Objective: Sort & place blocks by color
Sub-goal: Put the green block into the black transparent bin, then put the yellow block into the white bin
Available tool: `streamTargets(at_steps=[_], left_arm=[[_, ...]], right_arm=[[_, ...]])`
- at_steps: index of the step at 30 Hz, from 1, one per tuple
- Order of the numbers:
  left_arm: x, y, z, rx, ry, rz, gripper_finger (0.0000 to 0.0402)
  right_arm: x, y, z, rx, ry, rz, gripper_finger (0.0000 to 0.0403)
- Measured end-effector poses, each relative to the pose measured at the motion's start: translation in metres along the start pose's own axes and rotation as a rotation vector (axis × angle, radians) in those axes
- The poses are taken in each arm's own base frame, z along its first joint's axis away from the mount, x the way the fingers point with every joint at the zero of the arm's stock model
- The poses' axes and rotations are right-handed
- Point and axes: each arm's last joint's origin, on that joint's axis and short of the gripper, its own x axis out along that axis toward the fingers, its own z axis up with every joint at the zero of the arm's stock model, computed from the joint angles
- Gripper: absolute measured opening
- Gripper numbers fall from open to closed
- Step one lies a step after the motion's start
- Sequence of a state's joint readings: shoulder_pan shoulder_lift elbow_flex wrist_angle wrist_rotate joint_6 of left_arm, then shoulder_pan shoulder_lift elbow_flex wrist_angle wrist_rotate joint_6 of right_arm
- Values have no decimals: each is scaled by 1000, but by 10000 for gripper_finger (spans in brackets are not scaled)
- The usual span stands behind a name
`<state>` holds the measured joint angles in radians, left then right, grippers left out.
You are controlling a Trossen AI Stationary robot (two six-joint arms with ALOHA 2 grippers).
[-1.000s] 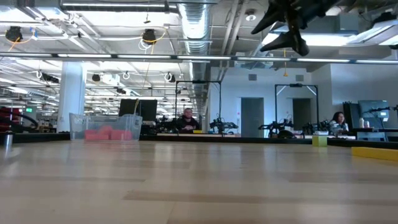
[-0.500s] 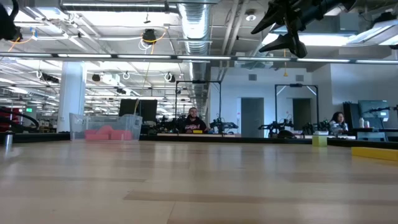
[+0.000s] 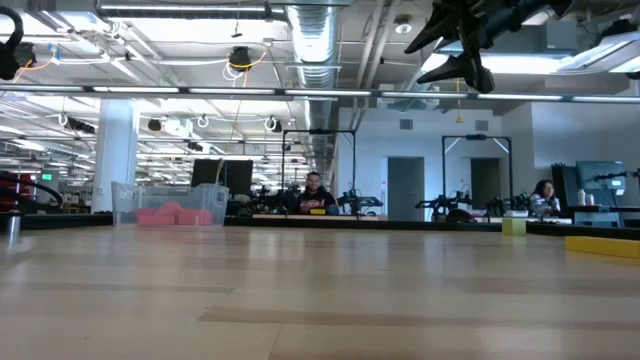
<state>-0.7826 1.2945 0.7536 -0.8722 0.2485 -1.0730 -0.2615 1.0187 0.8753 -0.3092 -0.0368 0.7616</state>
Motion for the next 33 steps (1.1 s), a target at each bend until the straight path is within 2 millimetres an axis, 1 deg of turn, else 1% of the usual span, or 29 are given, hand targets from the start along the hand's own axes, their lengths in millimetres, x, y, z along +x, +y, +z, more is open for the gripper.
streamTargets(at_steps=[6, 9, 12, 15, 17, 21, 24, 29, 33], left_arm=[[-2, -1, 1, 22, 48, -36, 226], [-13, -4, 3, 62, 74, -74, 249], [-31, -7, 9, 104, 23, -108, 261], [-56, -10, 17, 177, -87, -159, 264], [-75, -10, 22, 218, -194, -160, 265], [-111, 2, 29, 233, -428, -94, 265], [-132, 17, 34, 204, -588, -43, 265], [-157, 44, 42, 154, -827, 44, 265], [-176, 57, 54, 153, -1001, 91, 265]], right_arm=[[0, -1, 1, 1, -1, -1, 255], [0, -1, 1, 1, -2, -1, 255], [0, -1, 0, 1, 1, 0, 255], [0, 0, 0, 1, 9, 8, 255], [0, 0, -1, -1, 17, 15, 255], [0, 5, -6, -11, 53, 48, 255], [0, 10, -13, 17, 95, 59, 255], [-3, 15, -36, 89, 243, 10, 255], [-6, 16, -61, 174, 404, -97, 255]])
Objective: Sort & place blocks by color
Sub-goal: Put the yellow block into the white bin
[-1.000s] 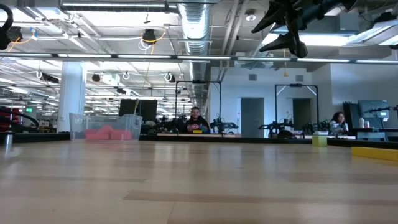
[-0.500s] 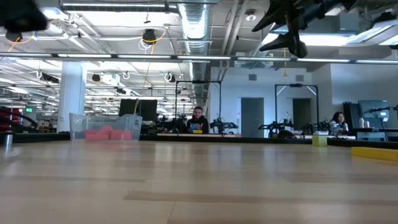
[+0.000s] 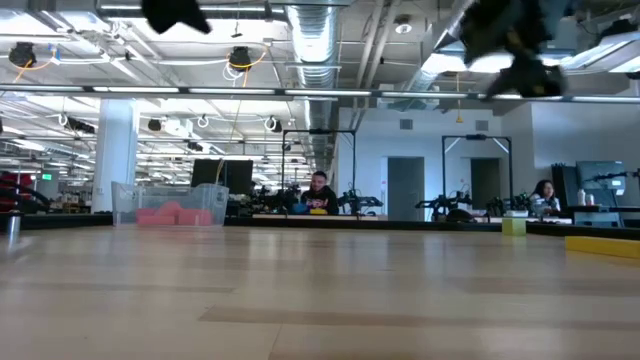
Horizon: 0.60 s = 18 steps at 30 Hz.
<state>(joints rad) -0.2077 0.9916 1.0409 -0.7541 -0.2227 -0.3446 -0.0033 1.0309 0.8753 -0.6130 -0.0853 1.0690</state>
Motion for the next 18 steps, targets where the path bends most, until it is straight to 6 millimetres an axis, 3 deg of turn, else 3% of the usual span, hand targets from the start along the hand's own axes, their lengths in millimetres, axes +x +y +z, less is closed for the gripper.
streamTargets(at_steps=[5, 10, 15, 18], left_arm=[[5, 15, 22, 53, -161, 9, 265], [7, 33, 27, 85, -169, 63, 265], [7, 53, 30, 77, -170, 59, 265], [17, 64, 25, 63, -188, 31, 265]], right_arm=[[10, -13, -32, 203, 184, -283, 255], [23, -26, -57, 319, 297, -603, 255], [44, -27, -67, 275, 341, -700, 255], [59, -29, -68, 216, 368, -717, 255]])
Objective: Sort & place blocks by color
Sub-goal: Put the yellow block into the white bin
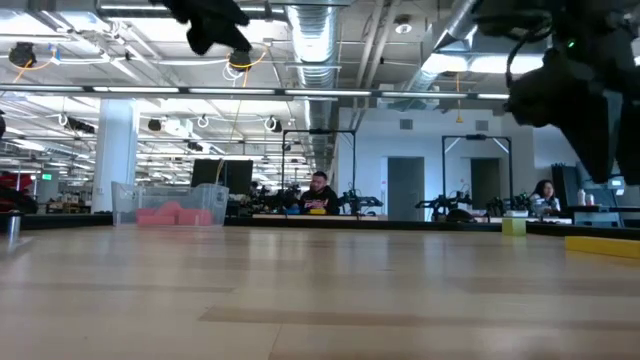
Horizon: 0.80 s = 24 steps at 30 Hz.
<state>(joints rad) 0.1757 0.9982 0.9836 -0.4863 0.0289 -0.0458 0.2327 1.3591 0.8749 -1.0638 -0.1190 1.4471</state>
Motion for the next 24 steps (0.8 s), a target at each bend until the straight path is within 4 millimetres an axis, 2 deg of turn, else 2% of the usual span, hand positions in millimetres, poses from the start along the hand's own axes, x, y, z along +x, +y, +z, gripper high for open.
streamTargets(at_steps=[6, 13, 24], left_arm=[[23, 15, -30, -135, -38, -92, 265], [37, 16, -55, -230, -27, -133, 265], [39, 16, -60, -251, -13, -131, 265]], right_arm=[[23, 7, 14, -46, 40, -73, 255], [53, 5, 30, -48, 54, -59, 255], [68, 4, 39, -70, 96, -105, 255]])
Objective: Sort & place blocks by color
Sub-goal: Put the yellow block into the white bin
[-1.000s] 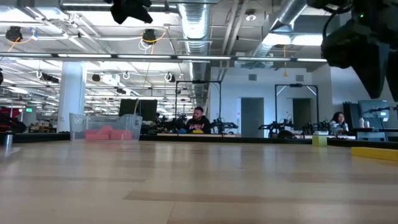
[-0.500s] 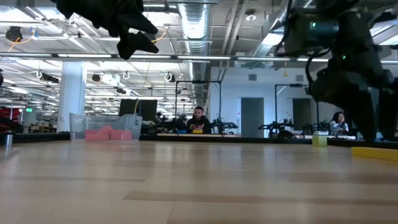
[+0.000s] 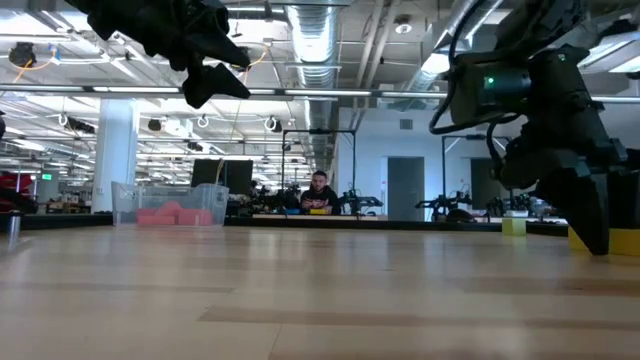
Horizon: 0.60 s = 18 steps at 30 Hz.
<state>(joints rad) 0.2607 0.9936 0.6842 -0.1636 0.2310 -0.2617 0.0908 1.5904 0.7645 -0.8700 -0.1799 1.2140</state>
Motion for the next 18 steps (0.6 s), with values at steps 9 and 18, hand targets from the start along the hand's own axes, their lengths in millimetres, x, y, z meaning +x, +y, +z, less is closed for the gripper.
streamTargets(at_steps=[9, 18], left_arm=[[0, 0, 0, -8, 0, 8, 265], [0, 0, 0, -13, 1, 8, 265]], right_arm=[[-1, -4, 3, -1, 6, -25, 208], [0, -6, 2, -25, -15, -58, 51]])
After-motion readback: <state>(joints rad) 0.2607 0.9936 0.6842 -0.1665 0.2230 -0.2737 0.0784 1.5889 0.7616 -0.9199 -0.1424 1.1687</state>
